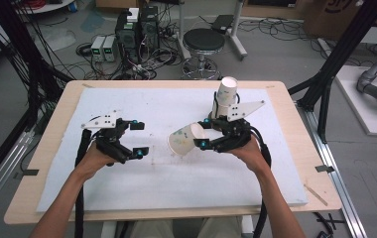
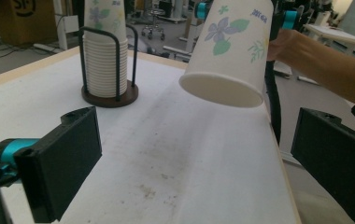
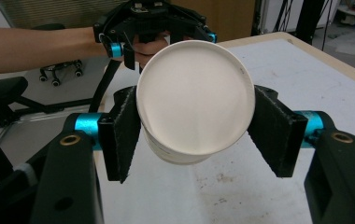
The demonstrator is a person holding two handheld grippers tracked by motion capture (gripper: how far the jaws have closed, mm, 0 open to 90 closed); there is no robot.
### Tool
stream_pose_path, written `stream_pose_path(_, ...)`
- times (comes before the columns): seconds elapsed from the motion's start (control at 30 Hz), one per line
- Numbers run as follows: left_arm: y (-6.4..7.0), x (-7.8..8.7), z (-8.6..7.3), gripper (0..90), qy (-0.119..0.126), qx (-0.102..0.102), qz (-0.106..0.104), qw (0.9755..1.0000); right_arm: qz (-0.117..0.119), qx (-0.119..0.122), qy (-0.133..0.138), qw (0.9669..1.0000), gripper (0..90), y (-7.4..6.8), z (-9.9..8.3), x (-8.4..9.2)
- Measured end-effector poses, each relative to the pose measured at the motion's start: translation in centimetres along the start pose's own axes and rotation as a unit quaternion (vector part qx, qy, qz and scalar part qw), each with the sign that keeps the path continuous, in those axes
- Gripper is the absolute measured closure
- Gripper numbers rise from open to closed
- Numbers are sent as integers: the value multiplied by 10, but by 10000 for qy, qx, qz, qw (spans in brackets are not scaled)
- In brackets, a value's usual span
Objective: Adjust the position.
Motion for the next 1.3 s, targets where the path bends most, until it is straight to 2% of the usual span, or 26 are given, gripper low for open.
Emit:
stream_pose_path(0.33, 9, -27, 20, 18, -158, -253, -500, 9983, 101, 77, 41, 9999, 376, -3, 4, -3)
stream_pose_path(0.47, 13, -36, 27, 17, -160, -341, -621, 9974, 119, 102, 31, 9999, 376, -3, 4, -4)
stream_pose_path(0.63, 16, -45, 35, 17, -198, -458, -743, 9960, 151, 133, 75, 9998, 376, -4, 6, -3)
stream_pose_path(1.0, 22, -67, 49, 17, -304, -550, -961, 9934, 206, 165, 138, 9996, 376, -6, 7, -3)
stream_pose_path(1.3, 23, -81, 51, 18, -337, -533, -1137, 9915, 249, 194, 229, 9992, 376, -7, 8, 0)
Point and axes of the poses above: each handheld gripper's, and its own axes: x roughly backward along the jaws, z roughly out of its top, y roughly to its right, the point moved 5 cm from there along -x, roughly forward along the jaws, and after that the axes turned 8 degrees about -y, right-handed, at the moved point
